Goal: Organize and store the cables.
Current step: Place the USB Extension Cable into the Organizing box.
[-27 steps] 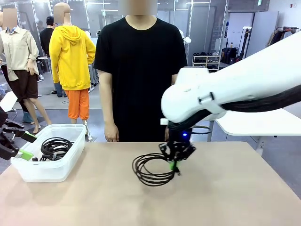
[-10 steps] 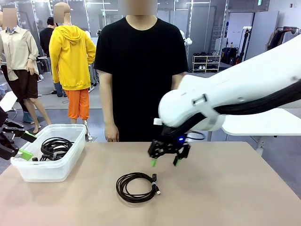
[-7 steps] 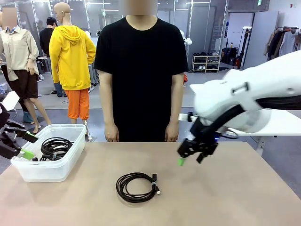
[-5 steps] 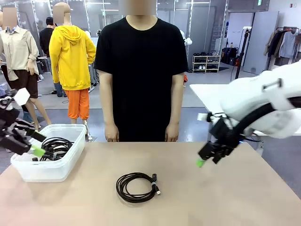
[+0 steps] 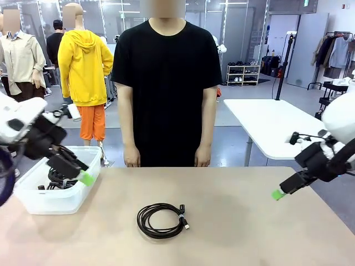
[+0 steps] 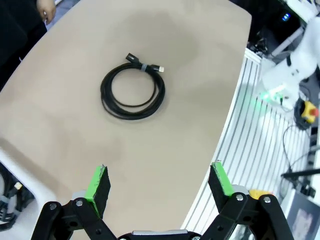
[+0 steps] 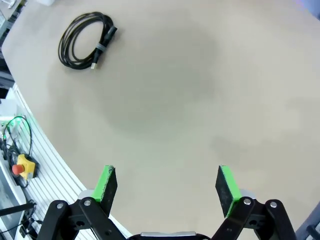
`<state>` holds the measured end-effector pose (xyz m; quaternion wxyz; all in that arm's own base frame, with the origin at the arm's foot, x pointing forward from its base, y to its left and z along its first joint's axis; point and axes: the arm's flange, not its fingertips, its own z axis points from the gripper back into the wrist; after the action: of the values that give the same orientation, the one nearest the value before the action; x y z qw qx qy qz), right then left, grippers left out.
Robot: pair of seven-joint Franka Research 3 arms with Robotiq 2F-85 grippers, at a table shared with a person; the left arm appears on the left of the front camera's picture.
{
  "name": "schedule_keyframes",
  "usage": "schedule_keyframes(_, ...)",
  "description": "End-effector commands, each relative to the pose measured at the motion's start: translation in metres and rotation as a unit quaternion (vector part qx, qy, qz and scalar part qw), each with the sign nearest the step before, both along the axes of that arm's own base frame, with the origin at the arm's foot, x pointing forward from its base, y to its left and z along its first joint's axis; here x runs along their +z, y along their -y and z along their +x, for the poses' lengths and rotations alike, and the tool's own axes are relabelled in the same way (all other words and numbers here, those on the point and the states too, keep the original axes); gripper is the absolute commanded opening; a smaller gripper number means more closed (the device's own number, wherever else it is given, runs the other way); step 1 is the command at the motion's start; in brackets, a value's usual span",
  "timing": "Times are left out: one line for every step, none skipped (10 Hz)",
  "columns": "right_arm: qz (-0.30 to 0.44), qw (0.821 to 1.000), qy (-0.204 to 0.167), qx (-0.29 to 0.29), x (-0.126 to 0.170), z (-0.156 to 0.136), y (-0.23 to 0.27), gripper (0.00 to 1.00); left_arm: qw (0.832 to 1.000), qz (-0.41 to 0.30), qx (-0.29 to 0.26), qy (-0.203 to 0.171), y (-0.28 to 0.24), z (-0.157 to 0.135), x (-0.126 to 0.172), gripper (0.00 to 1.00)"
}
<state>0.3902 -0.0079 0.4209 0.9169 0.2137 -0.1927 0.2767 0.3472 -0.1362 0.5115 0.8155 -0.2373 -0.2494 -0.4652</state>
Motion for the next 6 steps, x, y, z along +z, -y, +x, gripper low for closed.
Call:
schedule_keyframes(0.038,0.998,0.037,0.025,-0.009,-0.023,0.016,1.00,0.998,-0.006,0.069,-0.013,0.051,0.007,-0.001,1.00)
schedule_keyframes(0.035,0.998,0.050,0.029,-0.012,-0.030,0.022,1.00,0.998,0.008,0.056,-0.023,0.080,0.005,-0.009,1.00)
schedule_keyframes(0.030,0.998,0.055,0.027,-0.014,-0.037,0.021,1.00,0.998,0.021,0.051,-0.040,0.107,0.002,-0.016,1.00)
schedule_keyframes(0.020,0.997,0.063,0.027,-0.017,-0.042,0.022,1.00,0.996,0.023,0.075,-0.050,0.125,0.003,-0.019,1.00)
schedule_keyframes(0.027,0.996,0.075,0.032,-0.021,-0.046,0.026,1.00,0.995,0.030,0.077,-0.052,0.139,0.001,-0.025,1.00)
schedule_keyframes(0.040,0.995,0.083,0.046,-0.027,-0.046,0.027,1.00,0.996,0.050,0.055,-0.051,0.146,-0.003,-0.032,1.00)
